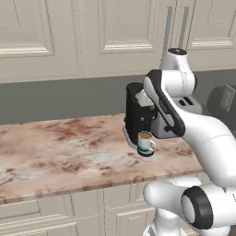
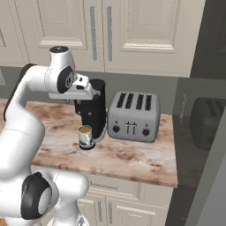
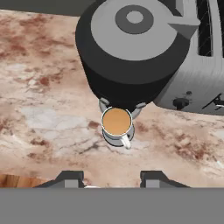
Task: Pick up the brewed coffee from the coffee machine and place it next to the breakfast plate on the dining counter.
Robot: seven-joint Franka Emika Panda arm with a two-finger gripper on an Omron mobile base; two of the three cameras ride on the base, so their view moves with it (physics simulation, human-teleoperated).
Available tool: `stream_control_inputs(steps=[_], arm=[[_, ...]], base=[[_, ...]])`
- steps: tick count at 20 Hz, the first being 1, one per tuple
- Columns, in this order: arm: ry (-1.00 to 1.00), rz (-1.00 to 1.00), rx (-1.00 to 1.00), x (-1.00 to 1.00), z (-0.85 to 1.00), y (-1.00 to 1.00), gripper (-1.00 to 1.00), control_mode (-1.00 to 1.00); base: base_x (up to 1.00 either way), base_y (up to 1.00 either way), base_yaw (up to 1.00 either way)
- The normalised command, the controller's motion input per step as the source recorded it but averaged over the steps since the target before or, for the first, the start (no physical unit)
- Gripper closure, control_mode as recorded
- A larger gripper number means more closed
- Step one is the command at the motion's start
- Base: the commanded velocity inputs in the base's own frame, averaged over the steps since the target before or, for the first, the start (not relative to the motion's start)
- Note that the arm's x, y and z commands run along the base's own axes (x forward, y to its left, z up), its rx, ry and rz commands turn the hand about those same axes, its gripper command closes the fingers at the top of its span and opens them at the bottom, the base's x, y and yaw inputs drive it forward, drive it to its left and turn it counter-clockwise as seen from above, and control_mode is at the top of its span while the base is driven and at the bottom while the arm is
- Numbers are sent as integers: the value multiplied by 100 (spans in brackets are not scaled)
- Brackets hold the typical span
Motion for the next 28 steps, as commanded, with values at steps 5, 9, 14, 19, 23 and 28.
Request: stream_control_inputs(steps=[5, 9, 14, 19, 23, 28], arm=[[-7, 3, 1, -23, -9, -1, -100, -100], [-19, 21, 0, -44, -46, -10, -100, -100], [-21, 22, 0, -30, -54, -21, -100, -100], [-8, 14, 0, -2, -54, -14, -100, -100], [15, 1, 0, 0, -44, -4, -100, -100], [11, 4, 0, 0, -33, -7, -100, -100]], base=[[0, 0, 0], [0, 0, 0], [0, 0, 0], [0, 0, 0], [0, 0, 0], [0, 0, 0]])
